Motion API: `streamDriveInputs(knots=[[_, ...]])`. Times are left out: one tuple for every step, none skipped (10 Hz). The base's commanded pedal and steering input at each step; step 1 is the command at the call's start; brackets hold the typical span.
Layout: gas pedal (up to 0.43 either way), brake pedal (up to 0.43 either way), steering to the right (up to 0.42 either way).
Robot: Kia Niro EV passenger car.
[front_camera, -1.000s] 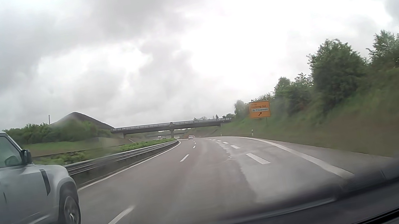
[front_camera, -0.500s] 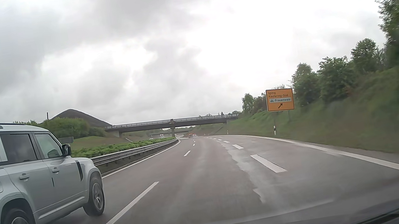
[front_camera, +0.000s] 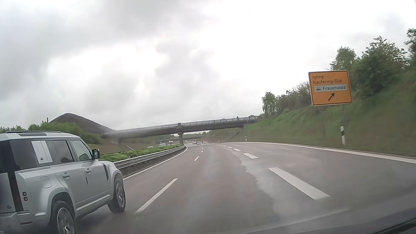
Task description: Follow the waypoints while adhering to traffic rules and regulations
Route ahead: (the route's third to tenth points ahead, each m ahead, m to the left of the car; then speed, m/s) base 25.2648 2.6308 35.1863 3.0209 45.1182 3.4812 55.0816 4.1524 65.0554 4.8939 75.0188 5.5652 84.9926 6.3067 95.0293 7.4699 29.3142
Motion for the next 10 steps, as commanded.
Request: streamDriveInputs(knots=[[0.26, 0.0, -0.008], [0.26, 0.0, -0.008], [0.26, 0.0, -0.009], [0.26, 0.0, -0.01], [0.26, 0.0, -0.009], [0.26, 0.0, -0.01], [0.26, 0.0, -0.01], [0.26, 0.0, -0.01], [0.26, 0.0, -0.01], [0.26, 0.0, -0.01]])
